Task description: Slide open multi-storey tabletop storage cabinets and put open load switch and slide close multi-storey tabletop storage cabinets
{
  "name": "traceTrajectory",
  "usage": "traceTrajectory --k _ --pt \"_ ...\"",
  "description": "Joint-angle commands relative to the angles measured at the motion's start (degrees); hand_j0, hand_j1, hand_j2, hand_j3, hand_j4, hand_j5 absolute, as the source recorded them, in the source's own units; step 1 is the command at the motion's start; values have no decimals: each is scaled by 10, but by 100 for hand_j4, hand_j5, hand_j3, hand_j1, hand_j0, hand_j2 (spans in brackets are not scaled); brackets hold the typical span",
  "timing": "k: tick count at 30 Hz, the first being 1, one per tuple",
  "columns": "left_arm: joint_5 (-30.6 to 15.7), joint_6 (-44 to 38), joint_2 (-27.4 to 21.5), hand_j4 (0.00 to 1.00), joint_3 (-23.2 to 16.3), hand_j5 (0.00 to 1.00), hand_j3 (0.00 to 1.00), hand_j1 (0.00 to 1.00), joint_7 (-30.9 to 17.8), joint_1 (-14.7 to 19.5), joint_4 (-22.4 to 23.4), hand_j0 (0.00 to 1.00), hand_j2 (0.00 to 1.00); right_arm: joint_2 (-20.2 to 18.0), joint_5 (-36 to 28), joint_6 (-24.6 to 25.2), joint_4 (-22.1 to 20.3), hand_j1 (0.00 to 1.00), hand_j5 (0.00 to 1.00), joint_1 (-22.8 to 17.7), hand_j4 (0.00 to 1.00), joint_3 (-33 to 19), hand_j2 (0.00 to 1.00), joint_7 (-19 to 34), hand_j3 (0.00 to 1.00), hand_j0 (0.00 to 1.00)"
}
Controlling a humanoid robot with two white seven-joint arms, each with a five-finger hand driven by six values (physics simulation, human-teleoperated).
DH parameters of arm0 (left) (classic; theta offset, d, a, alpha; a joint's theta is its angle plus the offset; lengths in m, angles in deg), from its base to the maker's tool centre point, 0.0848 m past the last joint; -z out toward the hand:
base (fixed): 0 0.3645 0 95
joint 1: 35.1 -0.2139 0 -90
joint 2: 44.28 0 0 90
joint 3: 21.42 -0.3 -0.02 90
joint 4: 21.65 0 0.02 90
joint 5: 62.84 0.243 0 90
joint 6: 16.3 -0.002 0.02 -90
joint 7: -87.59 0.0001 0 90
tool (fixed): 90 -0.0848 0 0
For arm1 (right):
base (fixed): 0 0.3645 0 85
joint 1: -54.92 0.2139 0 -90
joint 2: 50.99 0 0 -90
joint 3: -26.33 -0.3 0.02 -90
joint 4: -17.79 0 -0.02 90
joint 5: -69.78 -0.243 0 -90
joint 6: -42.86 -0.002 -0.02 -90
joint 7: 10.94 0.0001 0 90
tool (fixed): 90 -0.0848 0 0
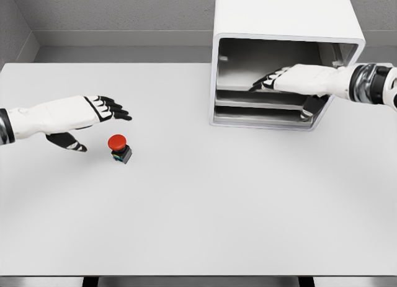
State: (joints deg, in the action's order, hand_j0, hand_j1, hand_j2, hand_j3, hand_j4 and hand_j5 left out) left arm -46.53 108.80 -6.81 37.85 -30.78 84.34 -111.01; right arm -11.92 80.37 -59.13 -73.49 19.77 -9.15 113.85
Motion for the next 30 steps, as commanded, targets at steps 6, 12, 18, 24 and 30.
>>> traceTrajectory --k 6,12,18,24,30 --pt "-13 -1 0 100 -1 100 100 100 0 -1 -1 100 100 -13 -44 -41 -29 100 100 0 100 16 100 2 100 100" --pt "-13 -1 4 100 -7 100 100 100 -1 -1 -4 100 100 -31 -46 -99 -41 100 100 -1 100 16 100 2 100 100" --pt "17 -1 13 100 -10 100 100 100 -4 -4 -23 100 100 -43 -48 -142 -47 100 100 -2 100 16 100 2 100 100" --pt "45 -1 31 100 -35 100 100 100 -2 0 -18 100 100 -57 -49 -161 -49 100 100 -8 100 38 100 2 100 100" --pt "44 -1 45 100 -35 100 100 100 -1 6 7 100 100 -69 -51 -197 -50 100 100 -19 100 42 100 2 100 100"
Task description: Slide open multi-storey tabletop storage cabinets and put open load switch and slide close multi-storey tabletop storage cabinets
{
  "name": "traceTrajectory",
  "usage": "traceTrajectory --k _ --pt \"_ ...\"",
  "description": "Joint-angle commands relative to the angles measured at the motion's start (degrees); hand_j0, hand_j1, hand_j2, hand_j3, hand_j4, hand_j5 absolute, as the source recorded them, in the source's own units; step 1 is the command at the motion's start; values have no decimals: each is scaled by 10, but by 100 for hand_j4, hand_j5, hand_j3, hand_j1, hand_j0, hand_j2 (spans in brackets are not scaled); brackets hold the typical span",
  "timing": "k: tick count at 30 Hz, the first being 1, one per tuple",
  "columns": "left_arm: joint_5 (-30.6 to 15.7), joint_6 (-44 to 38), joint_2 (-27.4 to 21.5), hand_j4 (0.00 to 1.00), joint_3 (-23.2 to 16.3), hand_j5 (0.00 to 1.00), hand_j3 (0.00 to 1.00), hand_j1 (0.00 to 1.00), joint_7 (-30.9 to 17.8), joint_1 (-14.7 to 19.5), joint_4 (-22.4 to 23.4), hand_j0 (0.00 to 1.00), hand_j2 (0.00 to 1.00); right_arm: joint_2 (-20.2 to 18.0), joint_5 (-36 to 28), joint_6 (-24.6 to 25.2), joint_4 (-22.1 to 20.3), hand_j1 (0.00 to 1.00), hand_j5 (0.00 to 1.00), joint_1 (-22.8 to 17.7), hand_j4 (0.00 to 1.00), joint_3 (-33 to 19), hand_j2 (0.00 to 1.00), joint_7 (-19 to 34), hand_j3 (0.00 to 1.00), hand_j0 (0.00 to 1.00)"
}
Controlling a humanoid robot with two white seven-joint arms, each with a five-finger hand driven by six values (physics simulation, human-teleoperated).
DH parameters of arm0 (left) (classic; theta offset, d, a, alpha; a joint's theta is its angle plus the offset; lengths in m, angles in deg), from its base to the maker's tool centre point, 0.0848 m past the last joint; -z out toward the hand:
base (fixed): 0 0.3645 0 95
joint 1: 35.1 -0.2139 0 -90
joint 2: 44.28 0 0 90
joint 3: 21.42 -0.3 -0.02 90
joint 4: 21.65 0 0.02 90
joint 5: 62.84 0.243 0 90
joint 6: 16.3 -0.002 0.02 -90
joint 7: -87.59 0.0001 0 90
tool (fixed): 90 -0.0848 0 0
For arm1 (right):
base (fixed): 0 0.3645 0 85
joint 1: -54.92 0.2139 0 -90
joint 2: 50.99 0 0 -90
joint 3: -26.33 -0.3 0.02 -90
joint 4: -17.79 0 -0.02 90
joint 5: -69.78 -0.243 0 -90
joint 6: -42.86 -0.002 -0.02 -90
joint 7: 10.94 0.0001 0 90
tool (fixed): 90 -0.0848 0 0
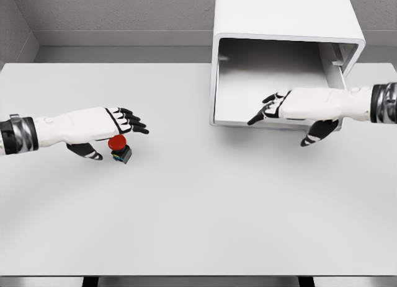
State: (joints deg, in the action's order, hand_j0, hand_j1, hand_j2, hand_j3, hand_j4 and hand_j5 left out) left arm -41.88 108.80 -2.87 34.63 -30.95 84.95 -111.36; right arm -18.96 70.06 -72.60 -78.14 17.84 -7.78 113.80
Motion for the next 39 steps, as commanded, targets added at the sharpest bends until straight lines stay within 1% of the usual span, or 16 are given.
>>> traceTrajectory --k 1,5,11,14,16,20,21,22,23,26,30,31,34,37,38,39 --pt "0 -1 13 100 -3 100 100 100 1 0 13 100 100 1 53 -68 -4 100 100 0 100 28 100 3 100 100" --pt "7 -1 20 100 -7 100 100 100 1 0 27 100 100 -4 52 -95 -5 100 100 0 100 28 100 3 100 100" --pt "16 -1 20 100 -15 100 100 100 1 0 28 100 100 -18 41 -95 -7 100 100 -1 100 28 100 3 100 100" --pt "16 -1 21 100 -16 100 100 100 1 6 44 100 100 -24 38 -95 -7 100 100 2 100 26 100 3 100 100" --pt "17 -1 29 100 -16 100 100 100 1 6 45 100 100 -26 14 -95 -8 100 100 8 100 23 100 3 100 100" --pt "17 -1 33 100 -16 100 100 100 1 7 46 100 100 -32 2 -95 -8 100 100 9 100 22 100 3 100 100" --pt "17 -1 33 97 -16 97 97 97 1 7 47 97 97 -32 3 -95 -8 100 100 8 100 22 100 3 100 100" --pt "17 -1 33 90 -16 90 90 90 1 6 47 90 90 -32 2 -95 -8 100 100 7 100 23 100 3 100 100" --pt "17 -1 32 86 -16 86 86 86 1 6 49 86 86 -32 2 -95 -8 100 100 7 100 23 100 3 100 100" --pt "17 -1 32 84 -16 84 84 84 1 5 52 84 84 -33 2 -95 -8 100 100 7 100 23 100 3 100 100" --pt "24 -1 32 81 -16 81 81 81 0 5 54 81 81 -44 -46 -95 -7 100 100 7 100 22 100 3 100 100" --pt "24 -1 32 79 -23 79 79 79 0 5 55 79 79 -45 -50 -95 -7 100 100 6 100 22 100 3 100 100" --pt "22 -1 31 68 -28 68 68 68 0 5 56 68 68 -50 -62 -95 -7 100 100 7 100 22 100 3 100 100" --pt "18 -1 29 53 -29 53 53 53 -1 4 56 53 53 -50 -77 -95 -7 100 100 8 100 19 100 3 100 100" --pt "17 -1 29 45 -29 45 45 45 -1 4 56 45 45 -50 -77 -95 -7 100 100 8 100 17 100 3 100 100" --pt "16 -1 28 42 -28 42 42 42 -1 4 56 42 42 -57 -89 -95 -6 100 100 8 100 17 100 3 100 100"
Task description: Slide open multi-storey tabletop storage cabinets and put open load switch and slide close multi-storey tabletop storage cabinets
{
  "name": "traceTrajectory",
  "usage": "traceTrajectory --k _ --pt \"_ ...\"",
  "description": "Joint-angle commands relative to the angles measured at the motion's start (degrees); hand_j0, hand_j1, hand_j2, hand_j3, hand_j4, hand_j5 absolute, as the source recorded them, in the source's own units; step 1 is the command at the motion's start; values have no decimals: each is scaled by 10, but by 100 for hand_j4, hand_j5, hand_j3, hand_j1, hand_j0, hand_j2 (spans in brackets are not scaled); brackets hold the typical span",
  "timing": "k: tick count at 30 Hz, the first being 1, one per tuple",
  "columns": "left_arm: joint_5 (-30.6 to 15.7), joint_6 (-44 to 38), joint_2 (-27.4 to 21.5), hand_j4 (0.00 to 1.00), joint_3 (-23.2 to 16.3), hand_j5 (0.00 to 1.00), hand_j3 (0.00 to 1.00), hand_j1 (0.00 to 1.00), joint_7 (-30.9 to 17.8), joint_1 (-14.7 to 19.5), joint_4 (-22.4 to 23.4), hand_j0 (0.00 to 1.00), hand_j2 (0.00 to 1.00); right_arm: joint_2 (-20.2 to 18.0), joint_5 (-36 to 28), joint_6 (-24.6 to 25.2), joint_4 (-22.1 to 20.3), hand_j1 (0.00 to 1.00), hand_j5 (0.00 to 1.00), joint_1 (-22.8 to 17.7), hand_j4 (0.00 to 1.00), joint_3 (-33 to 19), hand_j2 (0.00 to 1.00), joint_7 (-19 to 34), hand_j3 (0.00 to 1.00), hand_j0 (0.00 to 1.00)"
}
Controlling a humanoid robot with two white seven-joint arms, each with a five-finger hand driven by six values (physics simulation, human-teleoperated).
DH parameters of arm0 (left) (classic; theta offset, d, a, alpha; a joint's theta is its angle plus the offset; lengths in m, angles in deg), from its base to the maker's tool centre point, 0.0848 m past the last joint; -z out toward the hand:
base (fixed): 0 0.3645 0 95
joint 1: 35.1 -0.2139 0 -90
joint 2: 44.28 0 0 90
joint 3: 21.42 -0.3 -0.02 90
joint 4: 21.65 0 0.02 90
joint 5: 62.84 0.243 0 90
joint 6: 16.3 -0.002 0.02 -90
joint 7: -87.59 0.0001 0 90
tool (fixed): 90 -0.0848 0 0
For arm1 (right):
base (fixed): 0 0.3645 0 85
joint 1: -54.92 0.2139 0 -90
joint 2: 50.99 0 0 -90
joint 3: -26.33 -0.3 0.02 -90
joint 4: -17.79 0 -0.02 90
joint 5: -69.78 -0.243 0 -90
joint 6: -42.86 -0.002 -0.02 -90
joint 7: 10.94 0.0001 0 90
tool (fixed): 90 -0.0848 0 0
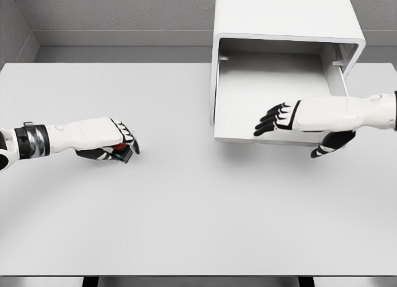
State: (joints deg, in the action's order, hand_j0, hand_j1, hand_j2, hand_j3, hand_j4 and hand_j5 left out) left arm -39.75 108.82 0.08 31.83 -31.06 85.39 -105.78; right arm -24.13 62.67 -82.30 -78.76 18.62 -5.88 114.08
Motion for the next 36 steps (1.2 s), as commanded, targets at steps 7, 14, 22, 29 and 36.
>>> traceTrajectory --k 7,14,22,29,36 --pt "-42 -1 -16 35 7 35 35 35 0 -1 -45 35 35 -42 -106 2 0 100 100 1 100 -4 100 0 100 100" --pt "-91 -1 -63 35 10 35 35 35 -3 30 -127 35 35 -83 -115 2 1 100 100 15 100 -36 100 0 100 100" --pt "-116 -1 -59 35 9 35 35 35 -2 113 -164 35 35 -107 -109 2 7 100 100 14 100 -51 100 0 100 100" --pt "-133 -1 -36 35 4 35 35 35 -2 167 -169 35 35 -135 -108 2 19 100 100 13 100 -62 100 0 100 100" --pt "-126 -1 28 35 0 35 35 35 -4 185 -167 35 35 -154 -109 2 29 100 100 12 100 -62 100 0 100 100"
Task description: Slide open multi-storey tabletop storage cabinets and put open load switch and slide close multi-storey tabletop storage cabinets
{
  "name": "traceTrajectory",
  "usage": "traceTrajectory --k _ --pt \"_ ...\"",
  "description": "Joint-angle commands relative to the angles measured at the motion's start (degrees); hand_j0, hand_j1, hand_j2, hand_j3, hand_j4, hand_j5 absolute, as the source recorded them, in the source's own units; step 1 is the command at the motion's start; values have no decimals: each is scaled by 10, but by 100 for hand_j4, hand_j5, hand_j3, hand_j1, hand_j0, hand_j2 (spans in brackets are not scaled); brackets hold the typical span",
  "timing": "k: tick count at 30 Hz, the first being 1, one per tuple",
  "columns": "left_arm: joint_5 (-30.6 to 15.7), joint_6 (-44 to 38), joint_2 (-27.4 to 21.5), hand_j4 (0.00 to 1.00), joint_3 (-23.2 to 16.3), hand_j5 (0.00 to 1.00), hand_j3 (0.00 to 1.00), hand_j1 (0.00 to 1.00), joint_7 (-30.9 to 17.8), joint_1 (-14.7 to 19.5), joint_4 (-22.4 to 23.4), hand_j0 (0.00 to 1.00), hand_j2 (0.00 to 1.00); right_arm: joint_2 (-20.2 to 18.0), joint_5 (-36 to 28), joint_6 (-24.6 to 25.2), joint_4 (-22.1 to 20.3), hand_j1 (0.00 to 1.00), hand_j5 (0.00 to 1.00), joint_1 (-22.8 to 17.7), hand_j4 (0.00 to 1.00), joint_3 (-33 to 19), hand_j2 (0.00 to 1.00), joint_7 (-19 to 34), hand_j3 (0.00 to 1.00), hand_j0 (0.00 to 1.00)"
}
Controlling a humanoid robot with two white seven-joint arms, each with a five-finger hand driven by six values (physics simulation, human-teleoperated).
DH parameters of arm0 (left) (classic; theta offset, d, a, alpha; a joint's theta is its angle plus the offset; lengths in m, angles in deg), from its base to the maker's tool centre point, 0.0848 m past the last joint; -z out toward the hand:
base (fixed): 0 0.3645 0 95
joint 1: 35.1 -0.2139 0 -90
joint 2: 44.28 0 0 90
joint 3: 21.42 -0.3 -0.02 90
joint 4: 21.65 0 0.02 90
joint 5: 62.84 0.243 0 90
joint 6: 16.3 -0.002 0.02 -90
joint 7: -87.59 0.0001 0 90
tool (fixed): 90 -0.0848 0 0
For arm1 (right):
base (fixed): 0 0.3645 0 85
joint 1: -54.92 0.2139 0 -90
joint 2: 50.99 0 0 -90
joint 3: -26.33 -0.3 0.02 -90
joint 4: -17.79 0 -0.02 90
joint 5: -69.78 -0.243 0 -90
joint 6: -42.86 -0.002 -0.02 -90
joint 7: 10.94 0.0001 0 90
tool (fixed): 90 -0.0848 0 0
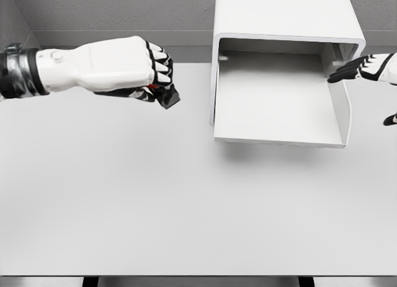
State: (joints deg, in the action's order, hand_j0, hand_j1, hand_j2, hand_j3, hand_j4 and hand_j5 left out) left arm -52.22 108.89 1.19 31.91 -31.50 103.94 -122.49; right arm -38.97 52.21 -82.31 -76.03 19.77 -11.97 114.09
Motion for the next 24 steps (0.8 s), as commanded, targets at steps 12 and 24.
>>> traceTrajectory --k 12,24 --pt "13 -2 95 35 -38 35 35 35 -2 62 12 35 35 -16 -5 2 1 100 100 -4 100 -1 100 0 100 100" --pt "47 -2 196 35 -39 35 35 35 -43 82 49 35 35 -23 -3 2 2 100 100 -4 100 -2 100 0 100 100"
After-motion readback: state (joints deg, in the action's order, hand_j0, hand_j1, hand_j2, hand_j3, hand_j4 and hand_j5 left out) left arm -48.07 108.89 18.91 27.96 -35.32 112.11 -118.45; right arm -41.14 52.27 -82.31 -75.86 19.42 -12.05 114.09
